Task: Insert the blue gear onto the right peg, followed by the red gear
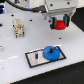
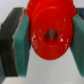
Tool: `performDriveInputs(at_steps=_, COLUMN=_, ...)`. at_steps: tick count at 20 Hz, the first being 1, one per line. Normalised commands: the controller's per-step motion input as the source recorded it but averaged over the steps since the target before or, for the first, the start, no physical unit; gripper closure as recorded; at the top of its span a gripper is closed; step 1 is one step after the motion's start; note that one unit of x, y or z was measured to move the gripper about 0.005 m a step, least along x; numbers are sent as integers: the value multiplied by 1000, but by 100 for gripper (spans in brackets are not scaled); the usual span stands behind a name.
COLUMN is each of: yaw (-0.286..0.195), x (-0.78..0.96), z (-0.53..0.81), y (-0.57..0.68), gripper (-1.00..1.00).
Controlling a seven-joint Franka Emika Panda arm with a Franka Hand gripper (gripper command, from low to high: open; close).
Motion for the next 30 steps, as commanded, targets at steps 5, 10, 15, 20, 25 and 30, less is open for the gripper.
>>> performDriveInputs(at_steps=5, yaw=0, x=759, z=146, y=-289, gripper=100)
performDriveInputs(at_steps=10, yaw=0, x=735, z=95, y=-220, gripper=100)
performDriveInputs(at_steps=15, yaw=0, x=576, z=13, y=-160, gripper=100)
performDriveInputs(at_steps=20, yaw=0, x=250, z=-92, y=-66, gripper=100)
performDriveInputs(at_steps=25, yaw=0, x=88, z=-188, y=-32, gripper=100)
performDriveInputs(at_steps=30, yaw=0, x=93, z=-166, y=-52, gripper=100)
